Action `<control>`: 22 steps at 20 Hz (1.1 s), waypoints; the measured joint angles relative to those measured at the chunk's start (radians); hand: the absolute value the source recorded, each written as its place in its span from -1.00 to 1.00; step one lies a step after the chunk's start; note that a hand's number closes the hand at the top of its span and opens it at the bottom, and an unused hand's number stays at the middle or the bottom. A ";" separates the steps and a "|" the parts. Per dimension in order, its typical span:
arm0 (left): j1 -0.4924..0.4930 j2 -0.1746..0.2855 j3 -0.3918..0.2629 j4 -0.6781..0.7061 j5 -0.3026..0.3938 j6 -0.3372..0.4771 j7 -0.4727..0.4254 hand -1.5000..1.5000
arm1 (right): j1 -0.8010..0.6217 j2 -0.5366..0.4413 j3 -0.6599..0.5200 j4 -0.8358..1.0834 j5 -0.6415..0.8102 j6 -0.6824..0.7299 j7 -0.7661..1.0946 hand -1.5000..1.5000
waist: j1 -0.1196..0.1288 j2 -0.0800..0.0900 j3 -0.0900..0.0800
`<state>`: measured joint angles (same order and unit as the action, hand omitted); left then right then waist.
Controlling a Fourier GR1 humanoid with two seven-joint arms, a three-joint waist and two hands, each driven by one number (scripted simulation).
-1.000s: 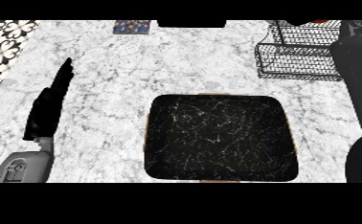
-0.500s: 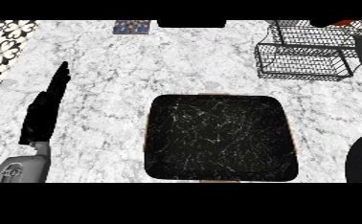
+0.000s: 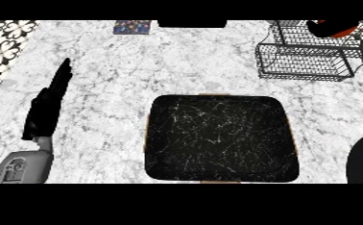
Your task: Pick the tomato from the tray and place it in the tiered basket
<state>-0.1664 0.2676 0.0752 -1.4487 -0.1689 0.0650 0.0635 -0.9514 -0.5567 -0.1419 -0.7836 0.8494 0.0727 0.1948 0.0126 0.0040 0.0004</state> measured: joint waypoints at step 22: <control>0.015 -0.009 0.019 -0.023 -0.017 -0.009 0.015 0.00 | 0.035 -0.095 -0.276 -0.026 -0.248 -0.085 -0.026 -1.00 | -0.017 -0.007 -0.001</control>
<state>-0.1515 0.2588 0.0940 -1.4718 -0.1854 0.0557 0.0786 -0.9166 -0.6522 -0.4182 -0.8101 0.6013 -0.0123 0.1684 -0.0047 -0.0032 -0.0004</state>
